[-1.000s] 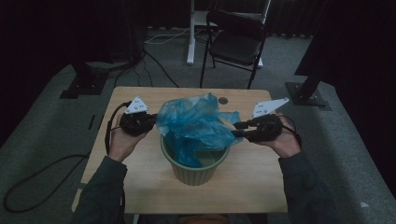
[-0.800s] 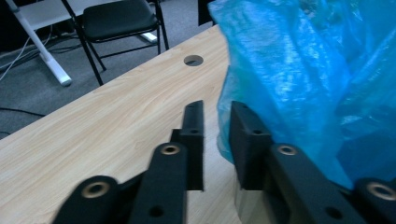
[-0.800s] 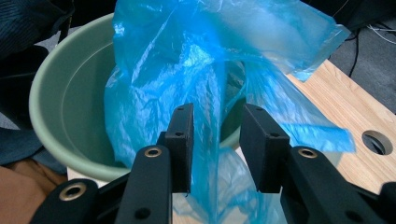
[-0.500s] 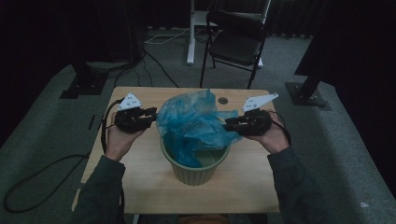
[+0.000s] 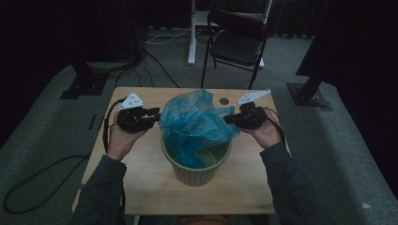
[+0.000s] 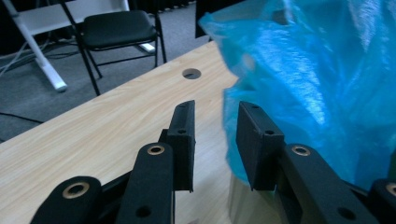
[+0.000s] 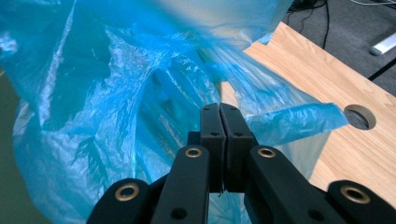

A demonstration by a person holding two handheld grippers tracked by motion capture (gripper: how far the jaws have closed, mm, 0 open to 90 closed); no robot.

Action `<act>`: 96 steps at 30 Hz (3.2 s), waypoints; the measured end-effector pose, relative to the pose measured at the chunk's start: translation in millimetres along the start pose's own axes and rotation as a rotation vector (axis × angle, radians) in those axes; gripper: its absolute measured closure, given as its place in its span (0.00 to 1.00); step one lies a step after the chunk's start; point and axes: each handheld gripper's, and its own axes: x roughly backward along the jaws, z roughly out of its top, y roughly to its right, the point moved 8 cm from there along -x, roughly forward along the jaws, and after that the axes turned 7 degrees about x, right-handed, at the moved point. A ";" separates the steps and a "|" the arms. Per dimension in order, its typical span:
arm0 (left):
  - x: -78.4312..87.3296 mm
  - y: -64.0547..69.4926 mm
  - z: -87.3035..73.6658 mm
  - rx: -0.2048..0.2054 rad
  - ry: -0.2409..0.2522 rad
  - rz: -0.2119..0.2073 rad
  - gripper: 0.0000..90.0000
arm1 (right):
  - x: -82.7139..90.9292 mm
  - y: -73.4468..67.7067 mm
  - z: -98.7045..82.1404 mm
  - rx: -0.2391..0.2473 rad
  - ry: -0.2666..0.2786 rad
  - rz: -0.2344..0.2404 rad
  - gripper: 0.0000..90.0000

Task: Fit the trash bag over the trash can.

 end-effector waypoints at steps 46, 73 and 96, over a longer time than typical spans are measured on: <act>-18.3 -14.8 -9.6 -0.006 -0.083 0.140 1.00 | 17.0 -6.1 -14.3 0.002 0.001 0.028 0.82; -22.5 -19.7 -21.0 0.055 -0.073 0.102 1.00 | 10.1 -6.2 -18.2 -0.013 0.008 0.076 1.00; -8.0 -8.2 -63.9 0.100 -0.104 0.004 0.97 | 25.8 -33.1 -61.8 -0.014 -0.024 0.199 1.00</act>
